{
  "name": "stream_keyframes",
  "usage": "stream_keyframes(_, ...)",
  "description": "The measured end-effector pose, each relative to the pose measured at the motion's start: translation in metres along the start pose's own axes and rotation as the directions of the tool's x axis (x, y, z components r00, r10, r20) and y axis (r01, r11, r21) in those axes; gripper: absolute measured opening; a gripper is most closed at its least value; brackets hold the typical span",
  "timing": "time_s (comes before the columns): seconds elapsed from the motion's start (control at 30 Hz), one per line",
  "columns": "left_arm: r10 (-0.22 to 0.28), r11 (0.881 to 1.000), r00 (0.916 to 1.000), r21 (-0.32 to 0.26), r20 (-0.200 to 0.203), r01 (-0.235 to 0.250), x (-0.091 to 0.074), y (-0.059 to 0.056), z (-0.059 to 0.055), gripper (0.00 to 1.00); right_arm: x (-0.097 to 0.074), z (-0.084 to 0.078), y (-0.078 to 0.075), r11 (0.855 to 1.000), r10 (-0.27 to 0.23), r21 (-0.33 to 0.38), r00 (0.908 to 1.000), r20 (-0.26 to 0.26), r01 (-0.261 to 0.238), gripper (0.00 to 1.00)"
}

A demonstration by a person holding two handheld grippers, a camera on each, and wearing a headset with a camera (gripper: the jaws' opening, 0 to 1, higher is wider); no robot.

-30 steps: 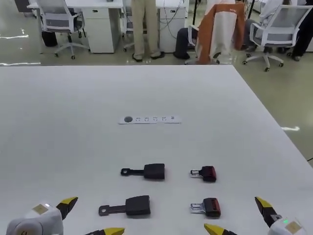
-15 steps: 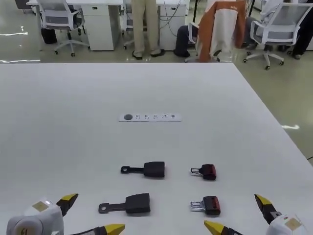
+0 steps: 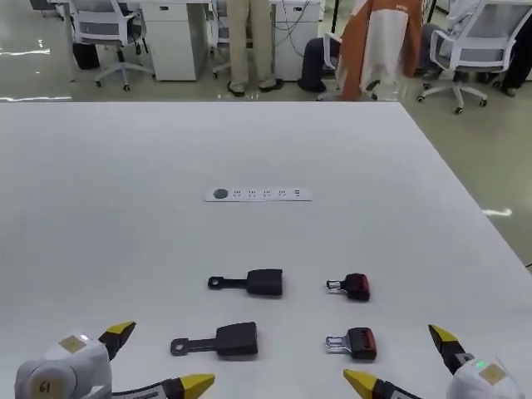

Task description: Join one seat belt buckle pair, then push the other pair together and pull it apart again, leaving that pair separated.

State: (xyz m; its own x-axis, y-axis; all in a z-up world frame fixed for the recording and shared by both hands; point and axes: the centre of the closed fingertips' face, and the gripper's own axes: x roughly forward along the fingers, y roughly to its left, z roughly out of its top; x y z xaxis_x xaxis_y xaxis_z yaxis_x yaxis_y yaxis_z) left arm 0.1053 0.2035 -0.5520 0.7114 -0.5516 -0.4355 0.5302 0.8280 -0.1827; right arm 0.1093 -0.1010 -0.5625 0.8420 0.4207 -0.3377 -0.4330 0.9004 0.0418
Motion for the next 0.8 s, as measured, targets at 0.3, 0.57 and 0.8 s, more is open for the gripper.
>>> stream_keyframes(0.3,-0.012,1.000,0.9999,0.004,-0.012,0.012,0.003,-0.007,-0.002,1.00,0.003,-0.001,0.005,1.000,0.019,-0.007,0.9997,-0.018,-0.020,0.99)
stream_keyframes(0.57,-0.028,1.000,0.9994,0.008,-0.021,0.028,0.013,-0.010,-0.001,1.00,0.010,-0.001,0.008,0.999,0.040,-0.018,0.9987,-0.031,-0.041,0.98)
stream_keyframes(0.8,-0.041,0.999,0.9988,0.008,-0.028,0.041,0.020,-0.014,0.000,1.00,0.015,-0.003,0.008,0.999,0.051,-0.017,0.9979,-0.039,-0.052,0.98)
